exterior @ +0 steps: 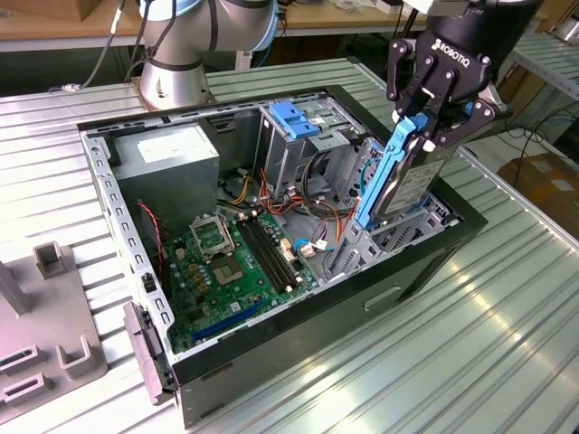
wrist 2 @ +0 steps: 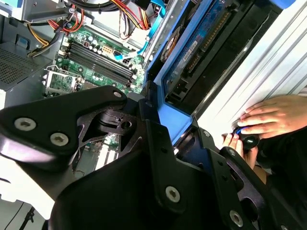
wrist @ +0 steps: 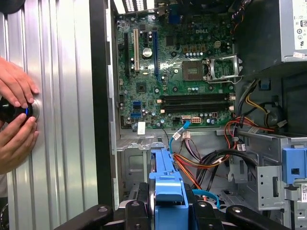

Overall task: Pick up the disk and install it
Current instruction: 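Insert the disk into the insertion slot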

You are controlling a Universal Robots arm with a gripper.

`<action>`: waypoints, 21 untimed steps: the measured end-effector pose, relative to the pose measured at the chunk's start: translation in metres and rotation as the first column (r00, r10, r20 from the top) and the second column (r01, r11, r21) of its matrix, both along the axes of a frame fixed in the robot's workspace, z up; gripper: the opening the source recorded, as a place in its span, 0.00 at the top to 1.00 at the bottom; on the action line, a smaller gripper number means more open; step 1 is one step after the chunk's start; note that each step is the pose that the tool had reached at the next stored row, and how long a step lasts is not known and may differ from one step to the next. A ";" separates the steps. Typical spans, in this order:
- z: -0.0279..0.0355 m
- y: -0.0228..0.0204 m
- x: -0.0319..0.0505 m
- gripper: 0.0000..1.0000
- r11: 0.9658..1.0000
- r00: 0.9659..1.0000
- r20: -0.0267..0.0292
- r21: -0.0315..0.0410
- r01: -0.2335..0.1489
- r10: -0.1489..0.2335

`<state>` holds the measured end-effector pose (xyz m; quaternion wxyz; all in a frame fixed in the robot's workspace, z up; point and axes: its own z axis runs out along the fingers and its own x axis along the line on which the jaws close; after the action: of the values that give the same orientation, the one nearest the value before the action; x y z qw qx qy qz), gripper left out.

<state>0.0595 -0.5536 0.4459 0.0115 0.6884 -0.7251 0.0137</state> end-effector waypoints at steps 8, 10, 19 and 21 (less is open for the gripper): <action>0.0000 0.0000 0.0000 0.63 1.000 1.000 0.004 0.000 -0.001 0.001; -0.0002 0.0000 0.0000 0.63 1.000 1.000 0.004 0.000 -0.001 0.001; -0.0051 0.0000 0.0000 0.63 1.000 1.000 0.004 0.000 -0.001 0.001; -0.0069 0.0000 0.0000 0.63 1.000 1.000 0.004 0.000 -0.001 0.001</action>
<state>0.0595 -0.5536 0.4390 0.0101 0.6887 -0.7248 0.0151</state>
